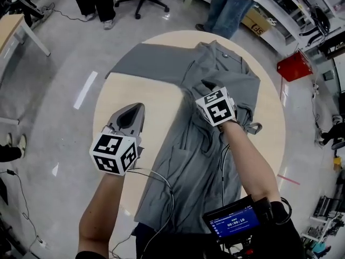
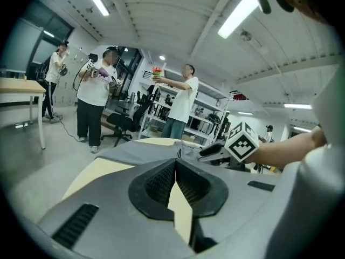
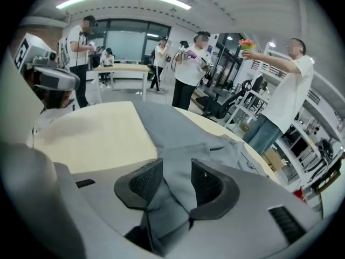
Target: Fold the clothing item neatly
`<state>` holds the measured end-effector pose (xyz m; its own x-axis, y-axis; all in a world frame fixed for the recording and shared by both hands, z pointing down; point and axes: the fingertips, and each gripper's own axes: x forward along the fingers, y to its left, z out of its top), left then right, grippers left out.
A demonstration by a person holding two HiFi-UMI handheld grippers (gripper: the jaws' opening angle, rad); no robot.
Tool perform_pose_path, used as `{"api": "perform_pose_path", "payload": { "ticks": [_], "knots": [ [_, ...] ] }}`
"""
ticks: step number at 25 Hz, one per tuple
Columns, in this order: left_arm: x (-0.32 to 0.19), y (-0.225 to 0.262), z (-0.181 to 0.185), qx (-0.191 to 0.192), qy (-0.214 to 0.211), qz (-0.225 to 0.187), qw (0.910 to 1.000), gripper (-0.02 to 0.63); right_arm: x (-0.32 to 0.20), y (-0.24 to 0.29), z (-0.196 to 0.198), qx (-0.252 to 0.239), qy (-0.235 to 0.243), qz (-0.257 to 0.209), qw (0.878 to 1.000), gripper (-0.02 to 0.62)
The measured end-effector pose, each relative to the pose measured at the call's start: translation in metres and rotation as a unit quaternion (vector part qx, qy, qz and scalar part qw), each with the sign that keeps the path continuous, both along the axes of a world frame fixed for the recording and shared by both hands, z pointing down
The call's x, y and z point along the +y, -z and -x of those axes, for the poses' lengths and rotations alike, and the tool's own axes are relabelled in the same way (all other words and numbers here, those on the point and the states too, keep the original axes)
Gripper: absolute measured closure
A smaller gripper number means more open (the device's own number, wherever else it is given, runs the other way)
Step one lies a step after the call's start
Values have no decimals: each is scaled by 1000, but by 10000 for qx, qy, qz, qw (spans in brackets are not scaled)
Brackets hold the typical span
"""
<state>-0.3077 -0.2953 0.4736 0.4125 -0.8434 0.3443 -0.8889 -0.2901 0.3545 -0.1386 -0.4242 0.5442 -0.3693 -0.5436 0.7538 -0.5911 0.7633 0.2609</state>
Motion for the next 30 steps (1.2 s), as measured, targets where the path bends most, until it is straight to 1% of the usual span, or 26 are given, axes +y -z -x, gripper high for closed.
{"api": "perform_pose_path", "payload": {
  "ticks": [4, 6, 8, 10, 12, 14, 16, 18, 19, 21, 23, 25, 27, 30],
  "knots": [
    [-16, 18, 23, -57, 128, -164, 9998, 612, 16, 46, -18, -632, -272, -119, 9976, 431],
    [-11, 22, 31, -94, 235, -103, 9996, 612, 37, 66, -30, -936, -339, -34, 9950, 431],
    [5, 27, 34, -75, 344, 55, 9994, 612, 68, 85, -44, -1246, -401, 130, 9913, 431],
    [23, 35, 35, -84, 443, 151, 9989, 612, 98, 105, -59, -1672, -507, 208, 9844, 433],
    [22, 56, 38, -195, 506, -21, 9985, 612, 103, 130, -64, -2162, -540, 58, 9748, 433],
    [18, 76, 32, -281, 488, -183, 9982, 612, 102, 155, -73, -2511, -584, -137, 9661, 437],
    [25, 90, 17, -267, 410, -235, 9985, 612, 113, 174, -89, -2739, -732, -237, 9587, 469],
    [33, 109, 10, -241, 281, -401, 9985, 612, 124, 191, -95, -2990, -902, -343, 9494, 524],
    [34, 120, 10, -237, 191, -519, 9982, 612, 128, 199, -93, -3116, -997, -409, 9441, 554],
    [31, 137, 15, -256, -9, -740, 9969, 612, 134, 213, -85, -3262, -1175, -541, 9364, 569],
    [26, 147, 22, -213, -201, -892, 9956, 612, 142, 224, -75, -3192, -1289, -667, 9365, 581],
    [19, 151, 34, -97, -383, -941, 9948, 612, 148, 232, -62, -3093, -1438, -819, 9365, 586],
    [8, 153, 52, 15, -508, -952, 9942, 612, 151, 238, -43, -3147, -1580, -944, 9312, 586],
    [-8, 143, 83, 54, -488, -850, 9952, 612, 155, 242, -18, -3306, -1719, -994, 9226, 586]
  ]
}}
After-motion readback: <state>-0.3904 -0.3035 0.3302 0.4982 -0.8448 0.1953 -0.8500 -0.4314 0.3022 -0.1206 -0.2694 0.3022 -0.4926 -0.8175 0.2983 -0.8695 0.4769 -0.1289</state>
